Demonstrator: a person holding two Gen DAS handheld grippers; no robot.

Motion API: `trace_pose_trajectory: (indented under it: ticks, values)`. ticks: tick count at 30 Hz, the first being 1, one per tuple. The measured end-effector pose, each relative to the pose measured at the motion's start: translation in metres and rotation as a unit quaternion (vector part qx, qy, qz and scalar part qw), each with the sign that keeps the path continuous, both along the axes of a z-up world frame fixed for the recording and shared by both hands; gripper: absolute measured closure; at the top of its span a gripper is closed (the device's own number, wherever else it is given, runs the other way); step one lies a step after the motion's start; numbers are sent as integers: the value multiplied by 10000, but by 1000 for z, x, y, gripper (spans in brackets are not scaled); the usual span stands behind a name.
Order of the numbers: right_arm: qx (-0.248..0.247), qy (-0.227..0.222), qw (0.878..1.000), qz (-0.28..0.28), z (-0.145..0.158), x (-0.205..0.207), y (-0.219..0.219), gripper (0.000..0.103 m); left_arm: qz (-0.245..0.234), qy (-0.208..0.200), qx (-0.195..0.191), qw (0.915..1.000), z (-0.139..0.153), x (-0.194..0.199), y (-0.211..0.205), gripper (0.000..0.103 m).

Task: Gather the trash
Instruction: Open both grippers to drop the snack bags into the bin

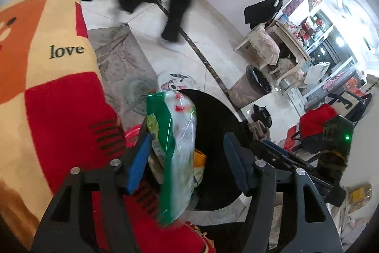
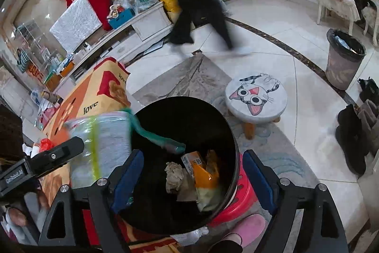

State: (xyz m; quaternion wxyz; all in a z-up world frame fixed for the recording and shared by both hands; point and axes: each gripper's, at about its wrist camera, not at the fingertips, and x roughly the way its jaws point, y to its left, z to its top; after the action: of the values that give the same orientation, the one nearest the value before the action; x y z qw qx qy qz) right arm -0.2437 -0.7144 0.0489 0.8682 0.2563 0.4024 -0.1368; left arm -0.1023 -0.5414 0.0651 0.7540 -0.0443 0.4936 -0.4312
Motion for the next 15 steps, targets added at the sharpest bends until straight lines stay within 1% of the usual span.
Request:
trace_pose_trajectory:
  ticks: [4, 8, 10, 13, 15]
  values:
    - [-42, 16, 9998, 182, 2, 1, 14, 20, 81, 34, -31, 10000, 5, 0, 12, 40]
    - [-216, 146, 9985, 485, -3, 11, 39, 20, 283, -220, 85, 9993, 13, -4, 34, 40]
    - [-446, 237, 9965, 659, -4, 17, 57, 20, 468, -366, 273, 9979, 16, -7, 52, 40]
    - [-707, 342, 9941, 747, -7, 23, 76, 20, 683, -545, 496, 9949, 14, -10, 82, 40]
    - [-738, 396, 9931, 818, -10, 27, 85, 20, 816, -602, 634, 9928, 9, -13, 101, 40]
